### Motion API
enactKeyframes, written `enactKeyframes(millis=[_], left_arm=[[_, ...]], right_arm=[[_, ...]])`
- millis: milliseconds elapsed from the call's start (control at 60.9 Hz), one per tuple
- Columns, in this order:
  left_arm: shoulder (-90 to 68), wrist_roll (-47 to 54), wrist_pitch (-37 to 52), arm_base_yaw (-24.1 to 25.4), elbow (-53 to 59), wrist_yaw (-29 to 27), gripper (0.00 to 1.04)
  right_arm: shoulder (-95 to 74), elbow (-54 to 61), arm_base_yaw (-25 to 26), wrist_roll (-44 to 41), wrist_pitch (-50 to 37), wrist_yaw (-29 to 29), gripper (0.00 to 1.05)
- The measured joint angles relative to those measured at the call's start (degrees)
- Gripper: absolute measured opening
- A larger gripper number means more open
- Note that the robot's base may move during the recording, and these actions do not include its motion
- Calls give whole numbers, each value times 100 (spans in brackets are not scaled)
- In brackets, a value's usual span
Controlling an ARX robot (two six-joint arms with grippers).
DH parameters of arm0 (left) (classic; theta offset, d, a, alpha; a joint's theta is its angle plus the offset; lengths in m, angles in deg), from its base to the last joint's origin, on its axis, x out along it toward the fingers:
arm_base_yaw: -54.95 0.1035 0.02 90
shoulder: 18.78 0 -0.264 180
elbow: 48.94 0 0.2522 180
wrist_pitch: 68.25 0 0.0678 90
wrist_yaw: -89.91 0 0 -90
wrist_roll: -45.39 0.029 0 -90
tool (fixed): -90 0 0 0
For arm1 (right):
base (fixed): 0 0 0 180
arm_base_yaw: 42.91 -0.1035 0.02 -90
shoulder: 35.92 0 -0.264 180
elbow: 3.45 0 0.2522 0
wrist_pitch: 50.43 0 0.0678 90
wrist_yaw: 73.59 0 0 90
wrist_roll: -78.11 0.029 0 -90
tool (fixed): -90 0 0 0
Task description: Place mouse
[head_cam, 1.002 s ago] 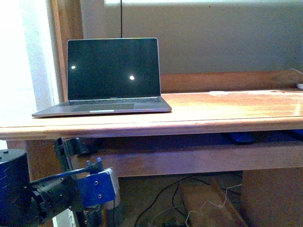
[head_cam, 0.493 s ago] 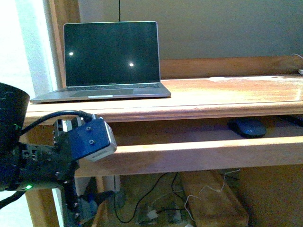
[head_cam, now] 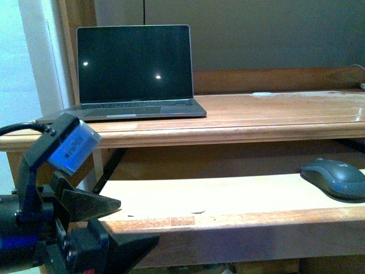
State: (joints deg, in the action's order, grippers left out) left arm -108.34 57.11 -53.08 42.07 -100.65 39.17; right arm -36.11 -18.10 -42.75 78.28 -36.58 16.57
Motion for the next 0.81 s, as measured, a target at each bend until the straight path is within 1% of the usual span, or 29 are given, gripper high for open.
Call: enactKeyframes(millis=[66,148,214,312,345,362,378,394,411,427,444,460,477,493,526,559,608,707,805], left_arm=[[260,-1032,623,-68,278,-138,97],[750,-2083,1113,-223,570,-286,97],[1156,-2789,1246,-365,758,-479,97],[1851,-3670,1268,-487,1137,-964,97],[2092,-3700,1252,-570,1305,-1447,96],[2271,-3606,1248,-688,1438,-2079,92],[2361,-3504,1228,-741,1502,-2406,91],[2570,-3351,1163,-826,1648,-3025,87],[2682,-3246,1117,-855,1722,-3165,85],[2916,-2957,1016,-905,1880,-3805,82],[3036,-2835,966,-916,1958,-4050,80],[3265,-2597,881,-916,2118,-4500,76],[3377,-2485,848,-911,2190,-4704,75],[3578,-2273,804,-881,2321,-5086,71],[3832,-2052,756,-798,2468,-5510,66],[4024,-1864,719,-691,2577,-5705,61],[4242,-1665,664,-546,2691,-5729,54],[4597,-1423,529,-332,2894,-5440,38],[4944,-1314,348,-63,3084,-5213,20]], right_arm=[[0,0,0,0,0,0,97],[0,0,0,0,0,0,97],[0,0,0,0,0,0,97],[-2,0,0,0,0,-4,97],[0,0,0,0,0,-2,97],[0,0,0,0,0,-2,97],[0,0,0,0,0,-2,97],[0,0,0,0,0,0,97],[0,0,0,0,0,9,97],[0,0,0,0,0,7,97],[0,0,0,0,0,4,97],[0,0,0,0,0,2,97],[-2,0,0,0,2,-4,97],[-17,-4,-15,13,24,-68,97],[-157,-83,-101,197,275,-374,97],[-428,-221,-175,382,509,-616,97],[-944,-378,-149,640,422,-632,97],[-2334,-815,4,835,-625,-459,97],[-3552,-1410,39,817,-1716,-396,97]])
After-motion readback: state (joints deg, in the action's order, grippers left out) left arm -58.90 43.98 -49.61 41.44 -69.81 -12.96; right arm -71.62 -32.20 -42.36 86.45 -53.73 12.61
